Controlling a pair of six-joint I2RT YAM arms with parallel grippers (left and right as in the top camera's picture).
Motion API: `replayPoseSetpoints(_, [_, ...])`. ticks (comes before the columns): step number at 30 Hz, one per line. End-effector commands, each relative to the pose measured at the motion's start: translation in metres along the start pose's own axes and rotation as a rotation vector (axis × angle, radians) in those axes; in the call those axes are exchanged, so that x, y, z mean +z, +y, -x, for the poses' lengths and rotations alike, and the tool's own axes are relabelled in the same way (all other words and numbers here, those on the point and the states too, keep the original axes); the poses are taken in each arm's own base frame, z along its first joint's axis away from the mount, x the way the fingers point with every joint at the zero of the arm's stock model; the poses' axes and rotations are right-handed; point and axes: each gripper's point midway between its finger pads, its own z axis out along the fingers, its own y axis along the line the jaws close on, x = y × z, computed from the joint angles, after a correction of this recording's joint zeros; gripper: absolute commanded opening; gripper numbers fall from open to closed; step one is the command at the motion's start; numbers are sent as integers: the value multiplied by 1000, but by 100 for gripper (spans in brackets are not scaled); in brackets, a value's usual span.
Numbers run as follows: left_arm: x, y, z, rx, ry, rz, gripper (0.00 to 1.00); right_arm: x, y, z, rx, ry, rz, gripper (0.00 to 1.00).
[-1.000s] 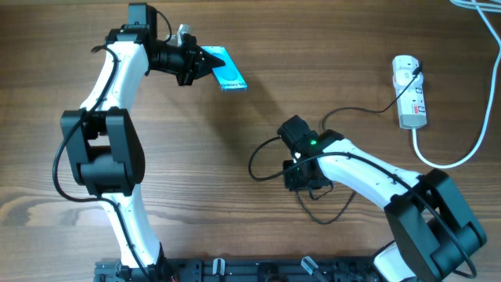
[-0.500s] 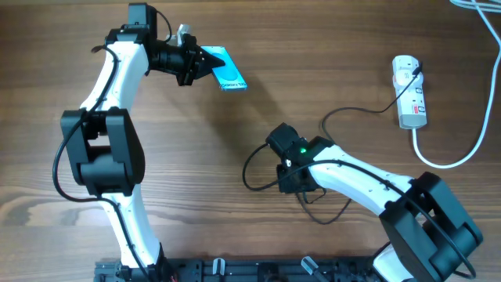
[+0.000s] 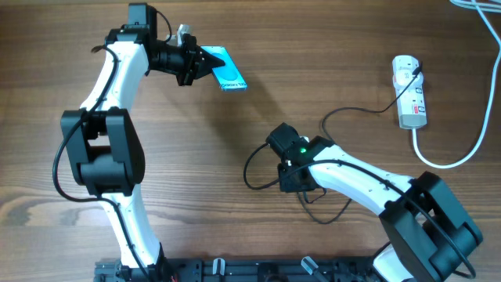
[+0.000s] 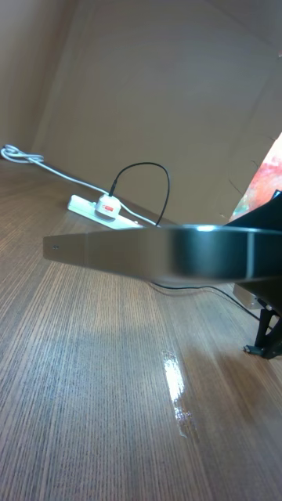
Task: Plug charger to phone and switch on socket
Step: 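Release the phone with the right gripper and move it to the black cable, then close the right gripper on the black USB-C plug and raise it to the phone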
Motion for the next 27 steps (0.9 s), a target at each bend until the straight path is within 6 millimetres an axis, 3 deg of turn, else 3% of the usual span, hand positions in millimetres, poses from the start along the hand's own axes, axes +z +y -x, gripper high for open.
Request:
replayPoseSetpoints(1, [-9,-19,-7,43,-6,-33,4,7,-1,-9,12,40,-7,20])
replayPoseSetpoints(16, [-10,-20,-8,43,-1,-39,4,7,0,-7,16,32,-1,5])
replayPoseSetpoints(21, [-10,-26,-10,59,18,-75,4,4,16,-7,16,55,79,4])
replayPoseSetpoints(24, [-14,-53,-19,234,71,-220,4,-12,35,4,9,42,161,4])
replayPoseSetpoints(27, [-17,-70,-25,390,94,-310,4,-44,52,21,-33,-15,228,4])
